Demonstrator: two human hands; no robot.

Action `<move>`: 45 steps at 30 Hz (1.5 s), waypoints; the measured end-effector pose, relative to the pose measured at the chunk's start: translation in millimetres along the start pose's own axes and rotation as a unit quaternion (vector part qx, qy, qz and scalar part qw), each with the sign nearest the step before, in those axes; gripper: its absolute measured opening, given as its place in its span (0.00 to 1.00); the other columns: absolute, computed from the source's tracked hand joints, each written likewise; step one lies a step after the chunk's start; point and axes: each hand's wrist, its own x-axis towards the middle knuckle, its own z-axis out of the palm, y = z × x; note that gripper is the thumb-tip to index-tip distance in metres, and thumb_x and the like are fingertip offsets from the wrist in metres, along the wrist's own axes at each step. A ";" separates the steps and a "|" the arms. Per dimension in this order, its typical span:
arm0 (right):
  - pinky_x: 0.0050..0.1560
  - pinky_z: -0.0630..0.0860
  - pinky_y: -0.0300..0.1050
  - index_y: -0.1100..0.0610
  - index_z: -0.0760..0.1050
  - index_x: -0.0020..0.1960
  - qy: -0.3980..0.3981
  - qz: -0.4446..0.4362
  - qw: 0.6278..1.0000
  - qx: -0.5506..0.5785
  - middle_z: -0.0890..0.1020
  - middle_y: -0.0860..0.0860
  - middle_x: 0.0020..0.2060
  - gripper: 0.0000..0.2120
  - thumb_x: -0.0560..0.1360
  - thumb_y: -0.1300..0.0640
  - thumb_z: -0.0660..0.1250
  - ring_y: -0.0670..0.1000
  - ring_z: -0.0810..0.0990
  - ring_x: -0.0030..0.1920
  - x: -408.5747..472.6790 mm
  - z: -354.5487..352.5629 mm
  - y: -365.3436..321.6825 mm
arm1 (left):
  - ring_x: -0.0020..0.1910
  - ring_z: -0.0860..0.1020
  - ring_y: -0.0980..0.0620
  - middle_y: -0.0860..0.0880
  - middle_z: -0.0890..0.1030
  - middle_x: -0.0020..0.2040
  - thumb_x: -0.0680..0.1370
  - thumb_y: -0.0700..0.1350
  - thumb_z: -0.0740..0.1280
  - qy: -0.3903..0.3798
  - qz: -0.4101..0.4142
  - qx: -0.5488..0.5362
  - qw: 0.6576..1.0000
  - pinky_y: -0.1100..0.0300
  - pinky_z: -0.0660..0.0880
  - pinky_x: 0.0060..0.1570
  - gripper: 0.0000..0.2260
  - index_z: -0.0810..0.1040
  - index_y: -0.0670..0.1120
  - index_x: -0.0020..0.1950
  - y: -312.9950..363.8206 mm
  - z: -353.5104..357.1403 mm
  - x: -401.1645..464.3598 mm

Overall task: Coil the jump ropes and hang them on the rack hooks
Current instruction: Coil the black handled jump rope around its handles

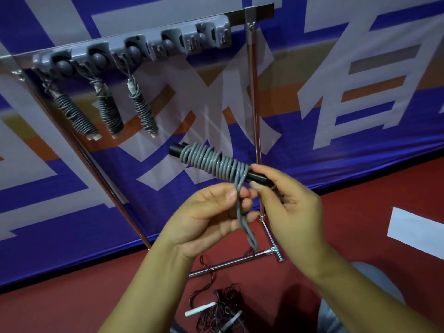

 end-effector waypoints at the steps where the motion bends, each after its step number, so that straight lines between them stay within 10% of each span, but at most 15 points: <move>1: 0.46 0.77 0.32 0.47 0.79 0.57 -0.005 0.025 0.999 0.024 0.84 0.46 0.49 0.15 0.73 0.61 0.68 0.42 0.83 0.49 -0.4 -1.2 -3.1 | 0.41 0.82 0.53 0.46 0.84 0.42 0.66 0.45 0.78 0.009 0.013 0.031 0.999 0.56 0.79 0.48 0.13 0.84 0.40 0.45 0.7 2.0 -1.3; 9: 0.55 0.78 0.47 0.49 0.80 0.52 -0.031 0.144 0.975 0.168 0.86 0.49 0.46 0.12 0.73 0.63 0.69 0.49 0.84 0.50 1.1 -3.1 -20.3 | 0.36 0.81 0.55 0.48 0.83 0.36 0.65 0.42 0.78 0.168 0.119 0.328 0.922 0.61 0.79 0.42 0.05 0.85 0.50 0.36 10.1 16.4 -5.8; 25: 0.54 0.79 0.44 0.63 0.79 0.54 -0.086 0.299 0.886 0.344 0.85 0.59 0.47 0.15 0.68 0.60 0.66 0.55 0.84 0.51 10.5 -7.2 -33.4 | 0.35 0.81 0.59 0.52 0.83 0.33 0.60 0.47 0.74 0.296 0.206 0.338 0.869 0.69 0.76 0.39 0.03 0.81 0.50 0.30 2.7 23.9 -8.1; 33: 0.57 0.78 0.48 0.66 0.77 0.57 -0.128 0.358 0.840 0.387 0.83 0.62 0.52 0.16 0.70 0.61 0.64 0.57 0.83 0.54 13.4 -14.2 -31.8 | 0.36 0.81 0.56 0.50 0.83 0.34 0.56 0.50 0.78 0.286 0.179 0.379 0.862 0.66 0.77 0.40 0.17 0.78 0.43 0.37 6.7 16.6 -4.4; 38: 0.48 0.81 0.46 0.64 0.82 0.48 -0.191 0.443 0.766 0.425 0.83 0.63 0.51 0.12 0.69 0.62 0.64 0.55 0.83 0.48 21.5 -15.8 -28.3 | 0.55 0.81 0.49 0.48 0.84 0.53 0.60 0.48 0.80 0.155 0.218 0.336 0.903 0.58 0.78 0.52 0.32 0.73 0.50 0.62 10.2 8.3 -6.1; 41: 0.41 0.82 0.45 0.65 0.81 0.51 -0.197 0.491 0.724 0.443 0.83 0.62 0.50 0.14 0.68 0.62 0.64 0.52 0.84 0.43 24.6 -14.0 -22.0 | 0.49 0.83 0.51 0.50 0.85 0.47 0.58 0.44 0.81 0.183 0.252 0.368 0.876 0.62 0.78 0.48 0.22 0.79 0.52 0.50 11.3 12.8 -7.1; 45: 0.44 0.81 0.44 0.60 0.77 0.58 -0.198 0.443 0.799 0.354 0.83 0.56 0.51 0.18 0.70 0.57 0.66 0.49 0.84 0.45 20.1 -10.3 -12.9 | 0.44 0.82 0.57 0.54 0.84 0.42 0.58 0.46 0.78 0.234 0.238 0.415 0.846 0.66 0.76 0.43 0.20 0.77 0.46 0.47 10.9 17.4 -5.3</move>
